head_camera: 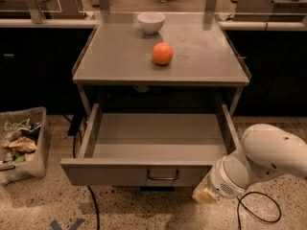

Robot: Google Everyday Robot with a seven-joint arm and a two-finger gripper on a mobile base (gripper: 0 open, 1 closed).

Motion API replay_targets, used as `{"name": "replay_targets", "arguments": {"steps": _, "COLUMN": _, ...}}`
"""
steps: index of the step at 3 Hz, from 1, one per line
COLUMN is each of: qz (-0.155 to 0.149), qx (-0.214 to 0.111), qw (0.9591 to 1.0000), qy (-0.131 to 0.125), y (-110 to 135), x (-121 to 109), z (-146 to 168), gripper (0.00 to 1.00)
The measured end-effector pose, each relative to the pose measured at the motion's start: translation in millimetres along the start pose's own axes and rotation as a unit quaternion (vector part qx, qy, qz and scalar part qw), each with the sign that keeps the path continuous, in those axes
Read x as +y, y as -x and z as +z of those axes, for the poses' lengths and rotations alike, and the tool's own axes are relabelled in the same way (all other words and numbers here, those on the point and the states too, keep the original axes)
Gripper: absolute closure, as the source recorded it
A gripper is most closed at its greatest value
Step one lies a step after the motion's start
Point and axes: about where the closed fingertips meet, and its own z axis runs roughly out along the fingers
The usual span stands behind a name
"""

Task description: Close top drawer

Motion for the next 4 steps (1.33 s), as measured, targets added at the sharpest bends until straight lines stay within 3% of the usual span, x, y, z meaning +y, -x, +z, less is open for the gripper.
{"name": "replay_targets", "arguments": {"steps": 1, "qz": -0.003, "qx": 0.002, "qw": 0.9999, "qy": -0.013, "y": 5, "x": -4, "z": 2, "gripper": 1.0}}
{"name": "replay_targets", "arguments": {"steps": 2, "qz": -0.003, "qx": 0.005, "qw": 0.9991, "qy": -0.043, "y": 17, "x": -28, "z": 9, "gripper": 1.0}}
{"name": "replay_targets", "arguments": {"steps": 3, "qz": -0.001, "qx": 0.002, "qw": 0.9987, "qy": -0.051, "y": 19, "x": -34, "z": 10, "gripper": 1.0}}
{"name": "replay_targets", "arguments": {"steps": 4, "qz": 0.009, "qx": -0.021, "qw": 0.9956, "qy": -0.091, "y": 31, "x": -59, "z": 6, "gripper": 1.0}}
